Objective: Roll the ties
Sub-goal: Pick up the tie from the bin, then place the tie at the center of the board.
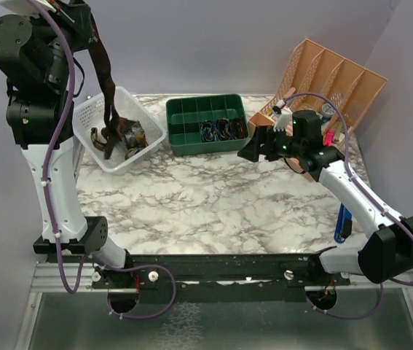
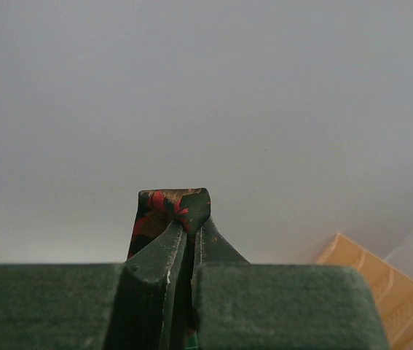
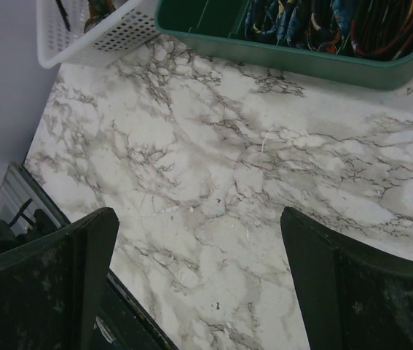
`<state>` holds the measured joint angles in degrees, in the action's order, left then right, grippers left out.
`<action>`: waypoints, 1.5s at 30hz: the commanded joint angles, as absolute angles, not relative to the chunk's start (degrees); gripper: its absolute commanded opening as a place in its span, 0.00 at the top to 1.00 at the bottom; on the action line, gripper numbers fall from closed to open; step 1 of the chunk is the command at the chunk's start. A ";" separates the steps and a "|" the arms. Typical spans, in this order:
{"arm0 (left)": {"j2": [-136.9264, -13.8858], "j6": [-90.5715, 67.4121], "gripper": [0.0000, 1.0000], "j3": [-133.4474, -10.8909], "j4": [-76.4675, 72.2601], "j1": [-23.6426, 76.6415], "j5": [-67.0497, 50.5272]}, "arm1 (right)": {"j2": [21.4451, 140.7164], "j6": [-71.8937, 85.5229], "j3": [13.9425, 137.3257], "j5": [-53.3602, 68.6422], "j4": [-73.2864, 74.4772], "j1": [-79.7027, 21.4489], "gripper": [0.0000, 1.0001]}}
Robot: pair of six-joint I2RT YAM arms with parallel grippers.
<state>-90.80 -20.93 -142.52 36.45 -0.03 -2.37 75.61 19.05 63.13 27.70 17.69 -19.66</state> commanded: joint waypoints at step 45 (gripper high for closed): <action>-79.05 -69.47 1.00 -134.67 -5.76 -0.09 -41.65 | 79.19 -15.73 47.06 17.58 -41.73 -67.46 0.00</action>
